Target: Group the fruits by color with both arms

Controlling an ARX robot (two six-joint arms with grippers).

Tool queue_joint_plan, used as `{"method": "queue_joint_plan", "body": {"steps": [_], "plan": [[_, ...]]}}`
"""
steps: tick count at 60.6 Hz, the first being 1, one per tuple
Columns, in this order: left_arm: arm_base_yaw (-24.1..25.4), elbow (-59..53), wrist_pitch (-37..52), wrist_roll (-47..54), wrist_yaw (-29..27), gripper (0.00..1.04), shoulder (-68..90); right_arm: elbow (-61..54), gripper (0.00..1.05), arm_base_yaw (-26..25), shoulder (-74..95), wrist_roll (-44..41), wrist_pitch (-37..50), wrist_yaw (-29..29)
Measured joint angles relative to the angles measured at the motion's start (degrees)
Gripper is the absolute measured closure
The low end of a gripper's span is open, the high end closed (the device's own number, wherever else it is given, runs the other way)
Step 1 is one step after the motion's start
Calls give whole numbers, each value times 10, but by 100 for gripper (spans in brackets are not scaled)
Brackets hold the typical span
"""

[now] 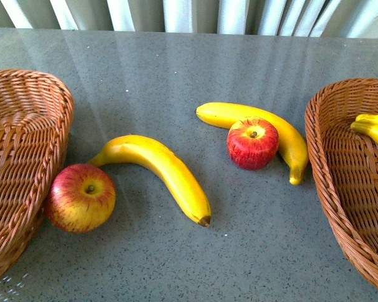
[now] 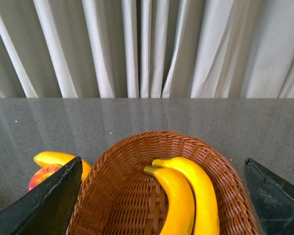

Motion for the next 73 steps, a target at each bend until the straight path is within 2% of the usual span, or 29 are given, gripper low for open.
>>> {"method": "queue_joint_plan", "body": {"steps": [52,53,57,60,64,73], "plan": [[0,0,0,0,1,9,0,0,9,0,0,0,0,0],[2,1,-4,3,9,9,3,0,9,0,0,0,0,0],[33,57,-131,79,143,9,73,0,9,0,0,0,0,1],[26,100,-192,131,212,9,151,0,9,0,0,0,0,0],[3,133,-185,167,235,9,224,0,9,0,0,0,0,-1],[-33,206,-69,216,207,9,379,0,9,0,0,0,0,0]]}}
